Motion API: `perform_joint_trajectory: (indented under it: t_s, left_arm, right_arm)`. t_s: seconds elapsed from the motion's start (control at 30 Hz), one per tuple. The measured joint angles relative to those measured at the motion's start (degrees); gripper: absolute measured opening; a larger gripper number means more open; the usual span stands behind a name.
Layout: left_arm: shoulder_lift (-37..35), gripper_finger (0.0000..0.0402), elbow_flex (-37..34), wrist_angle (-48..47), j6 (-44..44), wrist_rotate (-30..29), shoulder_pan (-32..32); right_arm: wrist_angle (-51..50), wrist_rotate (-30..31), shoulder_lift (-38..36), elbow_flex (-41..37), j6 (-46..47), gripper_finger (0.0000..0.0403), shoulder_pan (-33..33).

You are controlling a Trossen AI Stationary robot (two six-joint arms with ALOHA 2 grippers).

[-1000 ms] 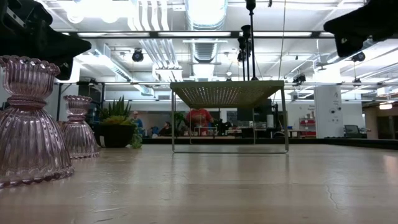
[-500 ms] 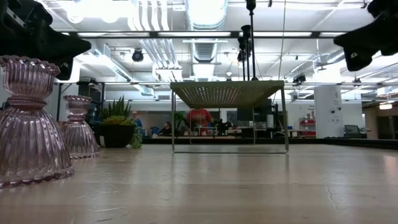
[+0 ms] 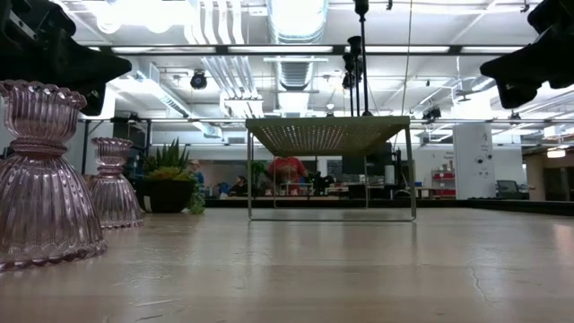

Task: Pick & Place candle stick holders
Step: Put the bottom right pink candle holder on the shelf

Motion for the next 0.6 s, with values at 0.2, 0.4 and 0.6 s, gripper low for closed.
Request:
perform_joint_trajectory:
  t_s: [0.2,0.4,0.6]
  left_arm:
    - [0.0,0.0012,0.0,0.0,0.0,0.0,0.0]
    - [0.0,0.0012,0.0,0.0,0.0,0.0,0.0]
    - [0.0,0.0012,0.0,0.0,0.0,0.0,0.0]
  right_arm:
    - [-0.1,0.0,0.0,-0.1,-0.1,0.0008,0.0]
    - [-0.2,0.0,0.0,-0.1,-0.4,0.0008,0.0]
    - [-0.2,0.0,0.0,-0.1,-0.5,0.0008,0.0]
